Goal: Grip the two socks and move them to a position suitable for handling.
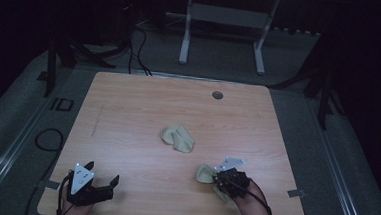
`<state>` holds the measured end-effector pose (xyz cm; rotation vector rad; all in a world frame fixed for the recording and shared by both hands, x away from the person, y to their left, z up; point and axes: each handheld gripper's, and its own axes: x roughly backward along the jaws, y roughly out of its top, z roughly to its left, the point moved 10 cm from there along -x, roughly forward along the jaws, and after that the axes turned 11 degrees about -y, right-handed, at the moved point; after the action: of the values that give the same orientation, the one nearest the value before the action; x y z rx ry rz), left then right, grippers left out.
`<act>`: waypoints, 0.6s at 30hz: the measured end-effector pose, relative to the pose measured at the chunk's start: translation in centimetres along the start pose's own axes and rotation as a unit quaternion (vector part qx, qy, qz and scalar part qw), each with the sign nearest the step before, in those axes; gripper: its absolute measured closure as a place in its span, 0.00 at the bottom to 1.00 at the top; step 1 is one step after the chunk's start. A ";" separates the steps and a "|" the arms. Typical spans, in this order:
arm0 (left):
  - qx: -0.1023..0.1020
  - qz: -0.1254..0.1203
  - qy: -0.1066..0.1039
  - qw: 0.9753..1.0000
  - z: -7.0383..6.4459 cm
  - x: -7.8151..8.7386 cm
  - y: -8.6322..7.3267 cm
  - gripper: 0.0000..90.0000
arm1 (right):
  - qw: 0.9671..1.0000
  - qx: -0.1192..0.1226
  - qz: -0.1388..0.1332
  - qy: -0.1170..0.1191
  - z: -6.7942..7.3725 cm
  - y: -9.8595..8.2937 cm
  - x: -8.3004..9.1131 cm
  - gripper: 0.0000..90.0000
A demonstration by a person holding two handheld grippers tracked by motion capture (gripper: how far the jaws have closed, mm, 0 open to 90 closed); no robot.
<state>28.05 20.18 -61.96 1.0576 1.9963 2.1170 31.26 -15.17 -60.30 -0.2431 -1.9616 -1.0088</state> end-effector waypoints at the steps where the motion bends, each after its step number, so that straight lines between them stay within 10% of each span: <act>1: 0.000 0.000 0.000 1.000 0.0 0.0 0.0 0.03 | 1.000 -0.002 0.003 -0.001 0.2 -0.2 -0.3 0.91; 10: -0.006 0.009 -0.006 1.000 -0.6 -0.3 -0.1 0.03 | 1.000 -0.004 0.017 -0.023 1.2 -1.0 -2.6 0.89; 18: -0.007 0.006 -0.015 1.000 -1.2 -0.4 0.1 0.03 | 1.000 -0.001 0.021 -0.023 2.7 -0.5 -2.5 0.67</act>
<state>27.81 18.98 -62.02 1.0951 1.9650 2.1049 30.82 -13.01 -63.24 -0.3091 -1.9904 -0.9856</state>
